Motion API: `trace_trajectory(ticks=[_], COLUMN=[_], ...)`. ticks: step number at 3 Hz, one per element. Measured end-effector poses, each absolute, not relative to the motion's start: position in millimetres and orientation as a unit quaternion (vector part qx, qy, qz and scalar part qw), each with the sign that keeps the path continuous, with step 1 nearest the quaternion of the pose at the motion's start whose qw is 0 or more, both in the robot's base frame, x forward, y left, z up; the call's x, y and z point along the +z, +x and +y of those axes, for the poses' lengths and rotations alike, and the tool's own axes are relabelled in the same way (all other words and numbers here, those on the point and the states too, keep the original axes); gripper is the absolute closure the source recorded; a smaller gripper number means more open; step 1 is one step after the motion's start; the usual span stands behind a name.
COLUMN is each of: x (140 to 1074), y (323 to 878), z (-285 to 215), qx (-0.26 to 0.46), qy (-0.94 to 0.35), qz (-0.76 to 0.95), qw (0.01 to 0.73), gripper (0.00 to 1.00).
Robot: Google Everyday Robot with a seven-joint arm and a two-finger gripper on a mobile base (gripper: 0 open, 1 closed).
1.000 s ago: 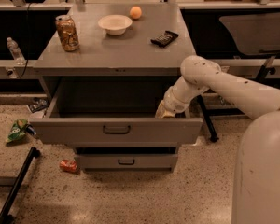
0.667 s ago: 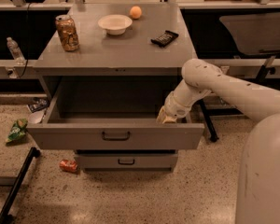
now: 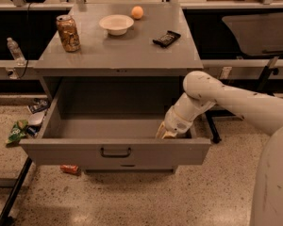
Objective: Open top drawer
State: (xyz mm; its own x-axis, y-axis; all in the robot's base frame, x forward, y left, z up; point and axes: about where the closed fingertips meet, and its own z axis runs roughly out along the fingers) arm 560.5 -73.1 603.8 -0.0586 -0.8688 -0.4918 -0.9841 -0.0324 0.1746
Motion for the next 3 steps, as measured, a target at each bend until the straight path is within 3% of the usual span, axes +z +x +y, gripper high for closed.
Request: trace_trajectory(ticks=[2,3], x=[609.4,634.8], y=[547.1,556.9], z=[-67.1,-64.4], qx=[0.263,0.262], qy=[-0.662,-0.663], qz=[0.693,0.686], qw=[0.107,0.147], gripper=[1.00,1.00])
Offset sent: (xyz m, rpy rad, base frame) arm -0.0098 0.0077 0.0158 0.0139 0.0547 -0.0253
